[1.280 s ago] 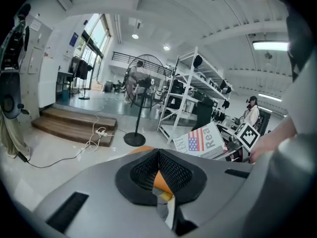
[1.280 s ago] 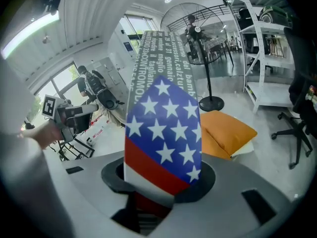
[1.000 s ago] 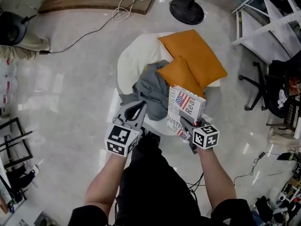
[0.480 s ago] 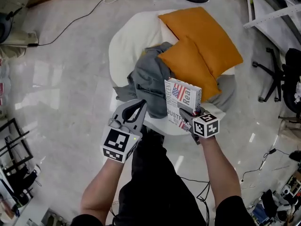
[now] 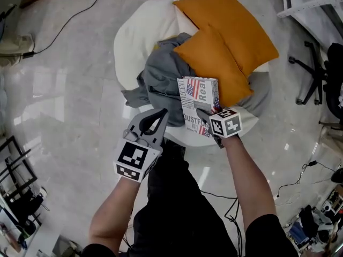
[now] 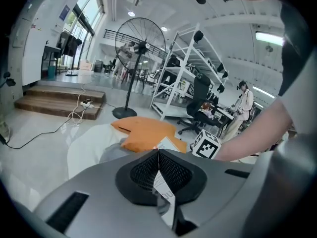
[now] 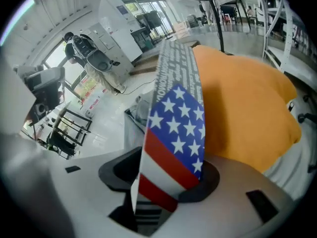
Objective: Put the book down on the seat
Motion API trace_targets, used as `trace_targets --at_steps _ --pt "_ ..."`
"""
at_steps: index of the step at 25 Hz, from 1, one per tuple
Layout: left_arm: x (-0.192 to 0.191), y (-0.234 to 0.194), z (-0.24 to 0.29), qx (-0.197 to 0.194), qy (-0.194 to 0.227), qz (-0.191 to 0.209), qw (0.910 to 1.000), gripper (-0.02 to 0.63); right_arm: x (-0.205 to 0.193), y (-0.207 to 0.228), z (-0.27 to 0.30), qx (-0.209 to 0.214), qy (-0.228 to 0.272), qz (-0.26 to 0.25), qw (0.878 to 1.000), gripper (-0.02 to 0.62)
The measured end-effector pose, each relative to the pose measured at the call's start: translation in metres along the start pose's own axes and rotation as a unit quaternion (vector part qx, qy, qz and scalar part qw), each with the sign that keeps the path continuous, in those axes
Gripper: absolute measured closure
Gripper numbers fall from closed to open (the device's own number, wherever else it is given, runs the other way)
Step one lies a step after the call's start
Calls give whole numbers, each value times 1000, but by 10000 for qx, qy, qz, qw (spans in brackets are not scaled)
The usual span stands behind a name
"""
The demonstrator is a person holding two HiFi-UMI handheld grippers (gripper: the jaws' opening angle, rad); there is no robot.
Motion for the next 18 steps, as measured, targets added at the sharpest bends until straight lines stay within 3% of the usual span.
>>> trace_targets --at_steps 4,9,14,18 --pt "3 0 -9 12 -31 48 10000 603 4 16 -16 -381 140 -57 9992 308" --pt "9 -16 -22 264 -63 44 9996 603 -2 42 -55 -965 657 389 9924 307" --pt "19 -25 -33 516 -95 71 9986 603 -29 49 -79 -1425 937 765 9824 397" --pt "46 -10 -49 611 -46 51 9981 603 -34 33 -107 -1474 1445 1305 9697 449"
Point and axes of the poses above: the fingertips, and each gripper's own axes: z forward along the fingers, y to its right, x out of its top, the point moved 8 cm from there along -z, backward along the fingers, and after that the axes turned 7 degrees about y, right-handed, at the moved point
